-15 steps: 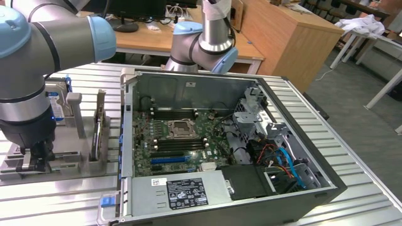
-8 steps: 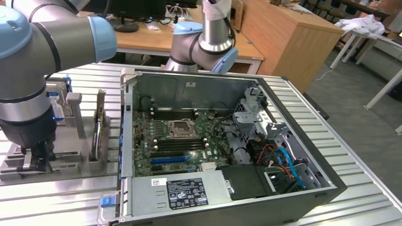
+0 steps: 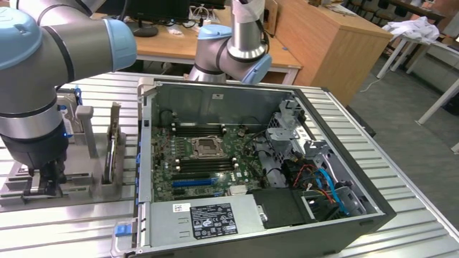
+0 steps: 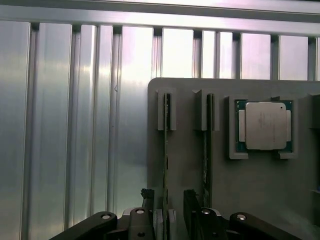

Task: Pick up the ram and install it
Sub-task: 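Pick up the ram and move it above insertion slot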

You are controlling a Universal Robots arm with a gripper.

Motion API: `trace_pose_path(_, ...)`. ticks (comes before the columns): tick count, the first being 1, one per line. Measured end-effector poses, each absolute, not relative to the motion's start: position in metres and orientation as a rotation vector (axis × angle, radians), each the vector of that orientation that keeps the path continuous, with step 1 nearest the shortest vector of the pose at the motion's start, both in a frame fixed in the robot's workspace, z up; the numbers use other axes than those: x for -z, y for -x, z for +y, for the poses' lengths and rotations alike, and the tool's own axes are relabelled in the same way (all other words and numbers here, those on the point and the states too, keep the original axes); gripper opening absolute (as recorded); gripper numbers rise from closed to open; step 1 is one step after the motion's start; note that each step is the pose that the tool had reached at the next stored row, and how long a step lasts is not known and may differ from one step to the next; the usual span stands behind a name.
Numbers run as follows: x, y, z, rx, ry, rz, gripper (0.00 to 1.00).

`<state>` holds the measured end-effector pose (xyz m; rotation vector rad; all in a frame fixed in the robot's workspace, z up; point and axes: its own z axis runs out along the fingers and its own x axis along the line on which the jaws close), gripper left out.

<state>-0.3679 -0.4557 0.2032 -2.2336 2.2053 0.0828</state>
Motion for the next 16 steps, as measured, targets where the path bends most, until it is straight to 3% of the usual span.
trace_pose_path(16,-0.2033,0.3667,-0.4592,-0.083,2.234,2.205,0.37)
